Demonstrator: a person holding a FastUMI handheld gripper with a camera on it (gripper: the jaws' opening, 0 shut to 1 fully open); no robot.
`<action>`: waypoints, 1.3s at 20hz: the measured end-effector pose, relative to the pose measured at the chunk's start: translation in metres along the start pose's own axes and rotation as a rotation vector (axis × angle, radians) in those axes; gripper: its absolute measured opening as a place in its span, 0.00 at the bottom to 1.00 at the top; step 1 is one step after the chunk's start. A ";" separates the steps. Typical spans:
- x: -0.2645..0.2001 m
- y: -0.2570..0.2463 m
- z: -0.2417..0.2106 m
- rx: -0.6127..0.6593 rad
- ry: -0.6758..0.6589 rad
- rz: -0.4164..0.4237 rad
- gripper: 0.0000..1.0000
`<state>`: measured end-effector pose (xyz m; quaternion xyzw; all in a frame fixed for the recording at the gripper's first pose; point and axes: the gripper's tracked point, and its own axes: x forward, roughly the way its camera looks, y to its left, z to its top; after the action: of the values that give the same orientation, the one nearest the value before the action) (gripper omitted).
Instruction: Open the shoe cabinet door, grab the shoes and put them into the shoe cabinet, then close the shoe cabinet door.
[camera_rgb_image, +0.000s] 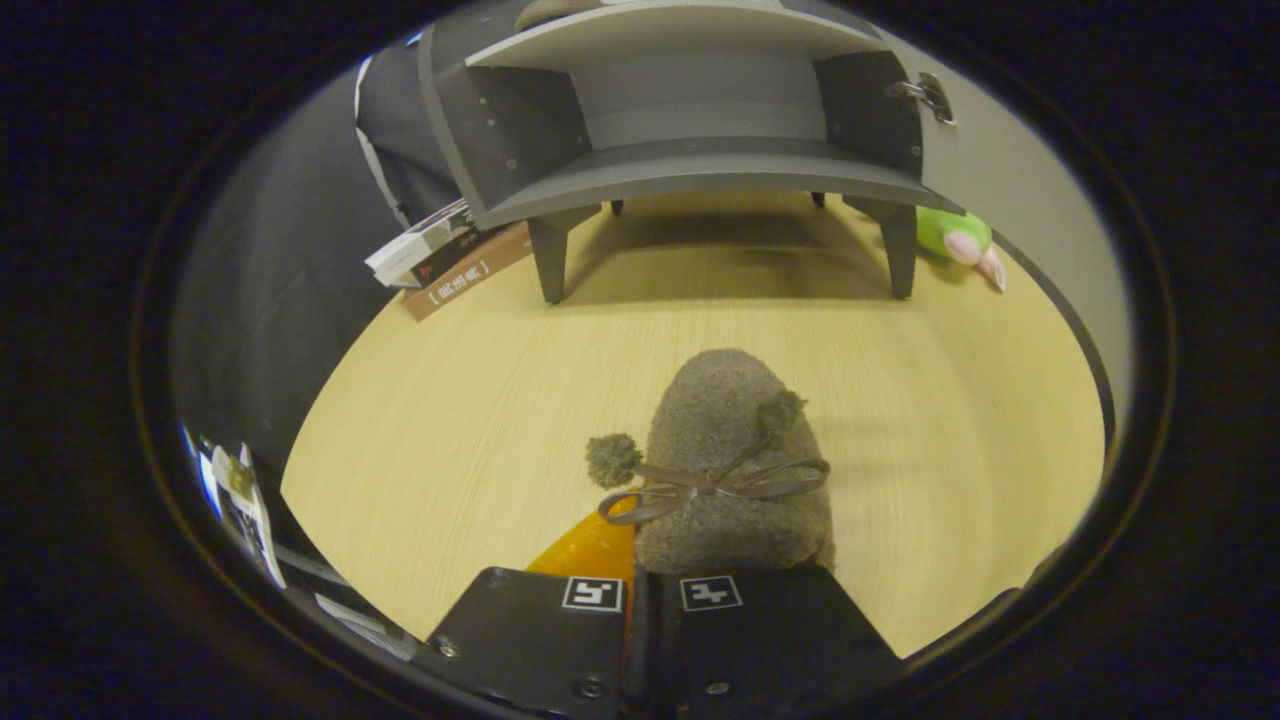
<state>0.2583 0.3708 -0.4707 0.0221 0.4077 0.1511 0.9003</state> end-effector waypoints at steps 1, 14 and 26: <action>0.000 0.000 0.000 0.006 0.008 0.000 0.07; -0.154 0.029 0.101 -0.057 -0.287 0.019 0.05; -0.282 0.049 0.271 -0.143 -0.636 -0.086 0.05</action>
<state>0.2711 0.3578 -0.0772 -0.0124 0.0950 0.1267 0.9873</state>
